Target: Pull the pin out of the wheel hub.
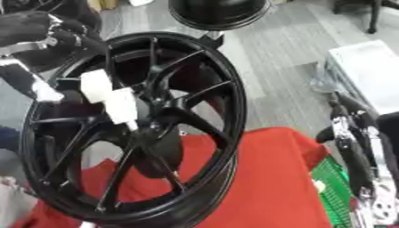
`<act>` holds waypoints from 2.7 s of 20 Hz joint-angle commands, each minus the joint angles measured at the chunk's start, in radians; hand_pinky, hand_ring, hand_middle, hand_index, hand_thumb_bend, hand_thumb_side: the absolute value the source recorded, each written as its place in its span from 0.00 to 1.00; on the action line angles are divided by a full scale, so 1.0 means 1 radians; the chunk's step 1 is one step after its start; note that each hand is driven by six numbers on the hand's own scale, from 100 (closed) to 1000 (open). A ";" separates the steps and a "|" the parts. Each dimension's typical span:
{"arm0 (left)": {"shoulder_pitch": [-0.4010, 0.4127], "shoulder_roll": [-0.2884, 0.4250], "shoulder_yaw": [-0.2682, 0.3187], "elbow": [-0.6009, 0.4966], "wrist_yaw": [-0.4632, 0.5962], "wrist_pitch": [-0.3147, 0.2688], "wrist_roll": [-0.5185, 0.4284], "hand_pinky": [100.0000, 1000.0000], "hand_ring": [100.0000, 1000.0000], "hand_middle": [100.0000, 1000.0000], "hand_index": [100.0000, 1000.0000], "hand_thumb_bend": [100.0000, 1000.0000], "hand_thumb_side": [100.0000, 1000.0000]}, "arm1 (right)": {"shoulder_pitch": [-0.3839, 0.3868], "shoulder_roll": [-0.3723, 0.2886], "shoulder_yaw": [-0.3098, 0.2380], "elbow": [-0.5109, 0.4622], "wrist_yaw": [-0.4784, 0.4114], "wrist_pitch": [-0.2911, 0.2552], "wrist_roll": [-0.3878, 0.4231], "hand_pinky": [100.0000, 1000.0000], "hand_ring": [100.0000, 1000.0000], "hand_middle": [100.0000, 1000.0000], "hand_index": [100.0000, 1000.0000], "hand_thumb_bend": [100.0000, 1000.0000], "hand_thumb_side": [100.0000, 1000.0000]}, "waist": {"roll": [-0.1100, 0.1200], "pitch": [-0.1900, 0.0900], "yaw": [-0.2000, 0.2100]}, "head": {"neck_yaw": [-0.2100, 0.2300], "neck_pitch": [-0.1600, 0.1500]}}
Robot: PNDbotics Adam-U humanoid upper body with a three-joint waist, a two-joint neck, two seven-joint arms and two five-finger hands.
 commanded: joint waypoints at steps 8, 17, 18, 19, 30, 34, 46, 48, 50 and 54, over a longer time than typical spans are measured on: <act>-0.027 -0.005 0.006 0.044 -0.093 -0.178 -0.150 0.57 0.43 0.71 0.84 0.45 0.74 | -0.009 -0.019 0.006 -0.010 0.005 -0.002 0.008 0.38 0.36 0.79 0.87 0.00 0.62 | 0.000 -0.010 -0.006 | -0.009 -0.023; -0.022 -0.021 -0.003 0.074 -0.128 -0.198 -0.157 0.55 0.37 0.55 0.78 0.40 0.66 | -0.012 -0.019 0.006 -0.008 0.005 -0.002 0.009 0.38 0.36 0.79 0.87 0.00 0.63 | 0.004 -0.008 -0.011 | -0.014 -0.033; -0.021 -0.021 -0.002 0.076 -0.129 -0.202 -0.162 0.55 0.36 0.53 0.77 0.39 0.65 | -0.012 -0.019 0.006 -0.008 0.005 -0.001 0.009 0.38 0.36 0.79 0.87 0.00 0.63 | 0.004 -0.008 -0.011 | -0.015 -0.033; -0.020 -0.021 -0.002 0.079 -0.128 -0.205 -0.168 0.54 0.35 0.50 0.75 0.38 0.61 | -0.013 -0.019 0.006 -0.007 0.005 -0.001 0.008 0.38 0.36 0.79 0.87 0.00 0.63 | 0.005 -0.008 -0.011 | -0.016 -0.034; -0.024 -0.027 0.004 0.086 0.020 -0.206 -0.261 0.50 0.22 0.31 0.61 0.17 0.31 | -0.013 -0.015 0.006 -0.006 0.004 -0.001 0.009 0.38 0.36 0.79 0.87 0.00 0.64 | 0.002 -0.005 -0.012 | -0.021 -0.038; -0.031 -0.009 0.015 0.056 0.095 -0.195 -0.310 0.50 0.20 0.28 0.58 0.16 0.27 | -0.012 -0.016 0.006 -0.006 0.004 -0.001 0.009 0.38 0.36 0.79 0.87 0.00 0.63 | 0.001 -0.007 -0.009 | -0.022 -0.038; 0.050 0.247 0.212 -0.213 0.500 -0.093 -0.292 0.51 0.21 0.28 0.58 0.17 0.11 | -0.004 -0.013 -0.009 -0.006 0.006 -0.001 -0.001 0.38 0.36 0.79 0.87 0.00 0.62 | -0.006 -0.014 0.015 | -0.041 -0.038; 0.132 0.312 0.291 -0.259 0.546 -0.049 -0.243 0.52 0.23 0.29 0.59 0.19 0.11 | -0.003 -0.010 -0.014 -0.007 0.006 -0.001 -0.005 0.38 0.36 0.79 0.87 0.00 0.62 | -0.010 -0.014 0.022 | -0.043 -0.035; 0.233 0.349 0.367 -0.284 0.547 -0.015 -0.201 0.53 0.24 0.31 0.60 0.17 0.14 | -0.006 -0.005 -0.018 -0.008 0.006 -0.001 -0.008 0.38 0.36 0.79 0.87 0.00 0.61 | -0.016 -0.012 0.031 | -0.045 -0.034; 0.412 0.346 0.466 -0.257 0.444 0.033 -0.156 0.54 0.28 0.40 0.65 0.17 0.22 | -0.010 0.001 -0.023 -0.009 0.004 -0.002 -0.011 0.38 0.36 0.79 0.87 0.00 0.60 | -0.023 -0.009 0.044 | -0.044 -0.031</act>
